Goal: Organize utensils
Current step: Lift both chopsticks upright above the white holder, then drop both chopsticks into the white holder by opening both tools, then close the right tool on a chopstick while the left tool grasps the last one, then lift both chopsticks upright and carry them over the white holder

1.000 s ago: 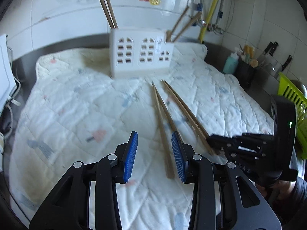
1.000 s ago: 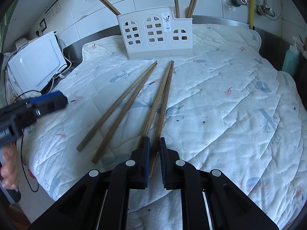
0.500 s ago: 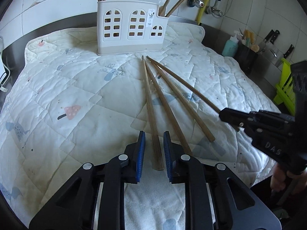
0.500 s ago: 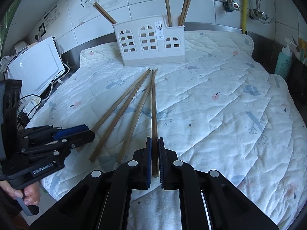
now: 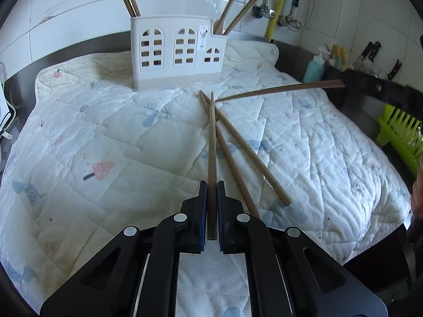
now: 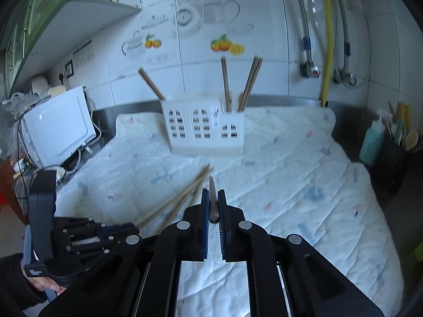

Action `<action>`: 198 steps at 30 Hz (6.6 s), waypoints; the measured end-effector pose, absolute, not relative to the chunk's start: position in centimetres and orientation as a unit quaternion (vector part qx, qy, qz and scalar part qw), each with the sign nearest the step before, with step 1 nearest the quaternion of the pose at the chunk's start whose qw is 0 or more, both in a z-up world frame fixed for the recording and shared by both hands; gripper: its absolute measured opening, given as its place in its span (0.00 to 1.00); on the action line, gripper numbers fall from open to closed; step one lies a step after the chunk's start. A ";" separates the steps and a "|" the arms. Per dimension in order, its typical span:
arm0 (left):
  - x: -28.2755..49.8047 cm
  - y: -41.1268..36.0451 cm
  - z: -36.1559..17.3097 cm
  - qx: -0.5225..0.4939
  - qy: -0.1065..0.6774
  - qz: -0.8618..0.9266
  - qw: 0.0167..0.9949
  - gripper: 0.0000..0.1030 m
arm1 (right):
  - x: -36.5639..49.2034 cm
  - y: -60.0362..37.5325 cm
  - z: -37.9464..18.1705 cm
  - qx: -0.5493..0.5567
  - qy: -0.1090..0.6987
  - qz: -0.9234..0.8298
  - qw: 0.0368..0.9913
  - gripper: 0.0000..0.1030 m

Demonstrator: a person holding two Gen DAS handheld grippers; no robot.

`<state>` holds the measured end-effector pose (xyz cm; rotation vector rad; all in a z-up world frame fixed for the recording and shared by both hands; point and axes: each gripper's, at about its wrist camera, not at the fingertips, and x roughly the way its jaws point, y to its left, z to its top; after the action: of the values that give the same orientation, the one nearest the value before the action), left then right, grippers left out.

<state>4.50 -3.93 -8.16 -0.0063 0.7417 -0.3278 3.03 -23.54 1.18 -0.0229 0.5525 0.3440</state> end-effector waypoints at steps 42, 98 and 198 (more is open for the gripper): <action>10.4 0.4 7.7 -0.026 0.227 -0.173 0.958 0.05 | 23.0 -21.2 14.5 -0.059 0.250 0.179 0.950 0.11; 13.6 1.1 12.3 -0.013 0.194 -0.129 0.972 0.09 | 4.5 -18.9 -7.1 0.032 0.394 0.228 0.889 0.20; 6.2 -1.8 -2.3 -0.062 0.292 -0.123 0.946 0.05 | 3.4 -23.2 6.7 -0.008 0.217 0.191 0.957 0.07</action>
<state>6.20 -1.85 -2.29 -0.1260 0.5953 -0.2509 3.40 -23.24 6.67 -0.0154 0.4401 0.3881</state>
